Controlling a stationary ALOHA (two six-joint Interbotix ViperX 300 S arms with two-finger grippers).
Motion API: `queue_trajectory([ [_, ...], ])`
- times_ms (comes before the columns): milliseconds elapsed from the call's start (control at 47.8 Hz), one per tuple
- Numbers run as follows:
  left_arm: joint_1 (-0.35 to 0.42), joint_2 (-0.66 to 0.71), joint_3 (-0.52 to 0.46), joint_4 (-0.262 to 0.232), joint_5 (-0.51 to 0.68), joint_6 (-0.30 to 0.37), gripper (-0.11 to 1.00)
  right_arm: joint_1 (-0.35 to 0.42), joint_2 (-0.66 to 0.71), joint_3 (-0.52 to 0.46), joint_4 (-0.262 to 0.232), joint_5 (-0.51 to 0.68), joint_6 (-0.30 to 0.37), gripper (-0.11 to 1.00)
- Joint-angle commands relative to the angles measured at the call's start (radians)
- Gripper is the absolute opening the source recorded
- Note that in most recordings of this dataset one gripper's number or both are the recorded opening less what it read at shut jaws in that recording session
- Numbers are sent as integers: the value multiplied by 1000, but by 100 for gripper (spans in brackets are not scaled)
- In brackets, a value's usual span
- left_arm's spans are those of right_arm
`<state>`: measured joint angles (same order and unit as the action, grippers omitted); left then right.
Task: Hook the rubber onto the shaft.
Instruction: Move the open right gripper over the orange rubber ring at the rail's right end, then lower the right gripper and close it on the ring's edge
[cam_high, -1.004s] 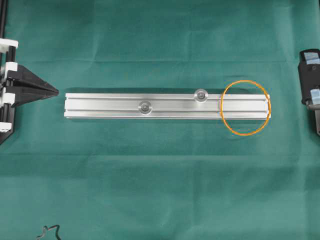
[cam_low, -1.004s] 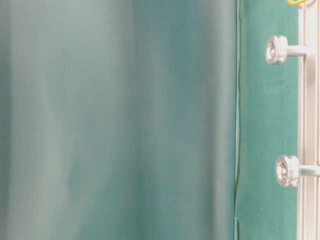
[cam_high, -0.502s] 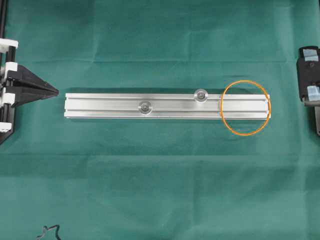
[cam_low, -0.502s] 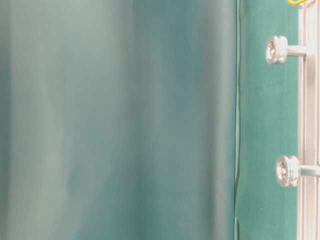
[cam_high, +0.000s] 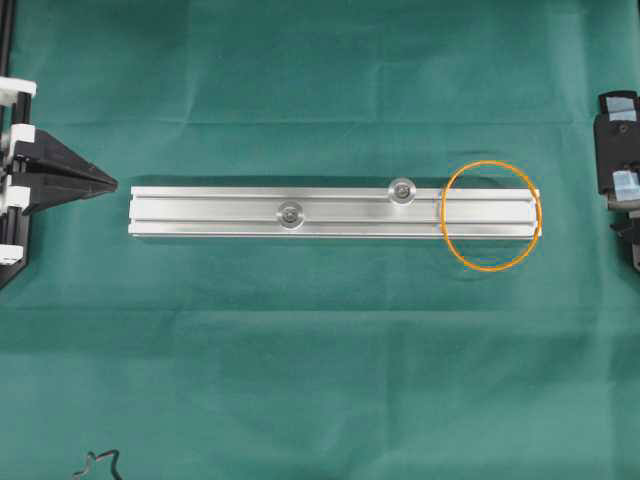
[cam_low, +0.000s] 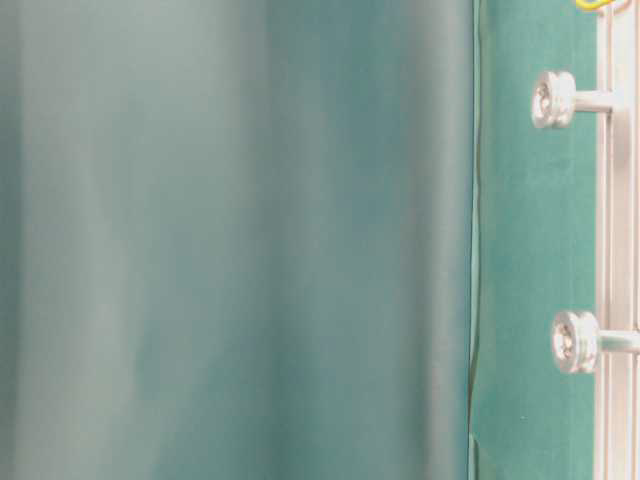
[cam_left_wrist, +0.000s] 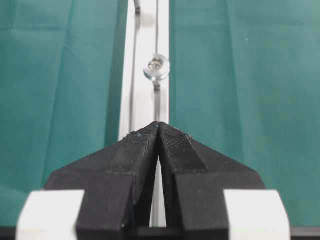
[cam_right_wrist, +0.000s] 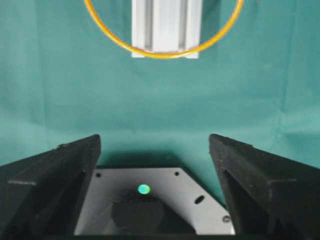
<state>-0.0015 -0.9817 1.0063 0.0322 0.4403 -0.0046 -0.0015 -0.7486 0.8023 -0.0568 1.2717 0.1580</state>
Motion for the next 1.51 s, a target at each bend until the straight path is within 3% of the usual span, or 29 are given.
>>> queue_trajectory([
  [0,-2,8,-32,3,-5,-2,0,-2,5,-23,-8,2,3,96],
  [564,0,6,-32,3,-5,-2,0,-2,34,-29,-6,-48,5,93],
  [1108,0,6,-34,3,-5,-2,0,-2,233,-132,-6,-189,5,93],
  [1484,0,6,-34,3,-5,-2,0,-2,316,-181,-6,-207,5,93],
])
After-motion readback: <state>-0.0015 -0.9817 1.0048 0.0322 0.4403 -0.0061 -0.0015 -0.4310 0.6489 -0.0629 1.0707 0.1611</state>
